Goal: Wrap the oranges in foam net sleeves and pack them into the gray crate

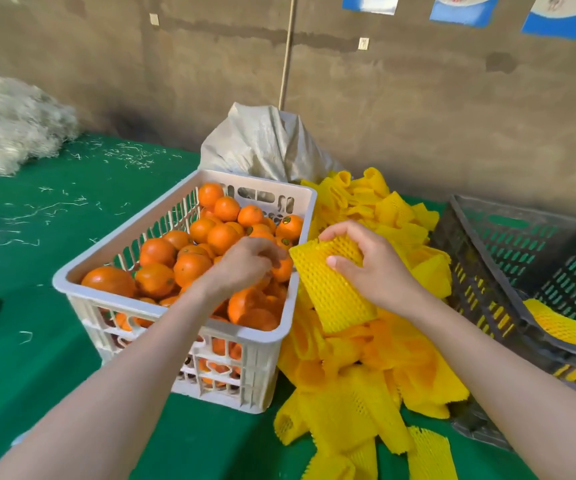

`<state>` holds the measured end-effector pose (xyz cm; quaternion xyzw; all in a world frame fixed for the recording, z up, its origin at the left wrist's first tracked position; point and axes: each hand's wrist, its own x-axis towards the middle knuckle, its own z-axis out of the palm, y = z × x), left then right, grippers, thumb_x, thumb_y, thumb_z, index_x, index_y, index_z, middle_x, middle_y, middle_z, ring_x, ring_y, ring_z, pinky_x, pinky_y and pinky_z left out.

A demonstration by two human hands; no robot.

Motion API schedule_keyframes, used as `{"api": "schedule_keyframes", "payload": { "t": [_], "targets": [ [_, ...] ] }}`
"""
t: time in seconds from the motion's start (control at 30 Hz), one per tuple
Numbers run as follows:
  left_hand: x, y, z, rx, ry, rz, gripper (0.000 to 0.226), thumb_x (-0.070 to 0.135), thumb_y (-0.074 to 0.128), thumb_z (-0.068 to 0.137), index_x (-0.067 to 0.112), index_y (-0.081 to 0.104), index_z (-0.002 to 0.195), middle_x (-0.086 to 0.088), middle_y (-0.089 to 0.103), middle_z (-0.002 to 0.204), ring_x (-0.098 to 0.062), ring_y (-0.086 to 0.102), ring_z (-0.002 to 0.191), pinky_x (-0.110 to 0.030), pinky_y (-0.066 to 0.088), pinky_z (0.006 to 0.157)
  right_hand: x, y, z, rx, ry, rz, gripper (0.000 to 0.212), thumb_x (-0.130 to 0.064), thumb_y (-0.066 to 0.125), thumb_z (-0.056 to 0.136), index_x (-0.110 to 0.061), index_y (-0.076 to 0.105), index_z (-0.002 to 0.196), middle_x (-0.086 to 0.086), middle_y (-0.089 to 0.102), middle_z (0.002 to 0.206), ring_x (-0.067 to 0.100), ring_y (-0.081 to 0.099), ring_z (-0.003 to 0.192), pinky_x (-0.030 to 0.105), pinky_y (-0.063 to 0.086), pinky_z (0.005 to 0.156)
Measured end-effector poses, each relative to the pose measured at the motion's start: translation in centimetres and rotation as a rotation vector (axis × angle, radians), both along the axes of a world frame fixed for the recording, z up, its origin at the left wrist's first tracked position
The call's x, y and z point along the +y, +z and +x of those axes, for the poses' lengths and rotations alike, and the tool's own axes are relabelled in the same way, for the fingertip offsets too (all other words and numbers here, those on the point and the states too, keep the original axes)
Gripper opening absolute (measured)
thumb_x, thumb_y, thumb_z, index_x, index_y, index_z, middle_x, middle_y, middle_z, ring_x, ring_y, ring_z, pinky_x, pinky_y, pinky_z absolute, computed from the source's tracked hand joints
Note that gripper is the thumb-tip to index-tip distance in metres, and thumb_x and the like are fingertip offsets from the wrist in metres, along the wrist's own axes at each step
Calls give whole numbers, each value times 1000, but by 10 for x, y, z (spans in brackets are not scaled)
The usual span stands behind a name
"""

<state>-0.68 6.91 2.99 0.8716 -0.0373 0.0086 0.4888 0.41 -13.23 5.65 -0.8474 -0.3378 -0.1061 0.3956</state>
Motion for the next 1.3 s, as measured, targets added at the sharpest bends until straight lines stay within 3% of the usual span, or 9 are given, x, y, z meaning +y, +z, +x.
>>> {"api": "schedule_keyframes", "payload": {
  "t": [0.13,0.33,0.5,0.63,0.73,0.87,1.03,1.2,1.3],
  "targets": [
    [19,-8,2,302,-471,708,38,27,60,90,22,61,128,2,63,122,-17,59,107,-34,48,95,8,-1,1,9,49,-23,31,-2,62,85,-25,53,104,-27,49,102,-19,45,93,-3,30,81],
    [15,-23,4,352,-441,647,47,31,66,83,27,57,129,4,59,120,-13,58,92,-29,53,75,9,-7,3,47,74,-74,26,-4,61,86,-25,56,101,-27,52,100,-20,47,94,1,33,80],
    [27,-28,0,308,-287,298,30,28,70,80,22,63,108,0,58,113,-16,60,95,-26,55,67,2,-9,2,86,37,-52,23,-5,62,86,-23,56,98,-23,54,97,-14,50,93,1,34,78],
    [32,-12,0,301,-127,-439,35,23,60,86,10,56,119,-13,53,126,-29,58,108,-35,58,70,-4,-9,1,207,-53,61,22,-9,68,83,-15,52,96,-10,52,93,3,49,89,17,38,79],
    [17,3,-3,312,-178,-872,48,27,49,86,7,47,130,-17,54,129,-30,65,93,-37,56,65,-8,-3,-5,522,-28,243,24,-10,70,79,-16,51,92,0,56,90,11,54,81,29,45,71],
    [-17,14,-9,309,-204,-1202,35,23,36,92,16,54,122,-17,56,125,-31,66,90,-42,59,68,-17,4,-16,935,168,500,21,-11,66,68,-13,51,82,2,64,69,10,61,57,22,50,50],
    [-54,11,-13,317,-208,-1391,82,37,81,61,9,49,131,-25,57,118,-37,65,89,-47,55,78,-27,2,-23,997,220,481,28,-12,65,67,-8,64,95,5,71,85,12,68,71,23,55,61],
    [-78,5,-10,354,-135,-1408,49,36,56,74,2,61,108,-24,68,92,-33,67,77,-46,53,78,-39,-5,-23,870,108,426,15,-13,70,69,-10,63,82,0,69,74,7,64,64,20,52,58],
    [-90,0,-7,345,-118,-1396,56,43,57,72,3,62,111,-21,68,92,-31,65,81,-45,48,83,-44,-10,-25,874,111,408,8,-15,65,79,-11,61,73,-2,66,64,4,60,55,18,48,52]
  ]
}}
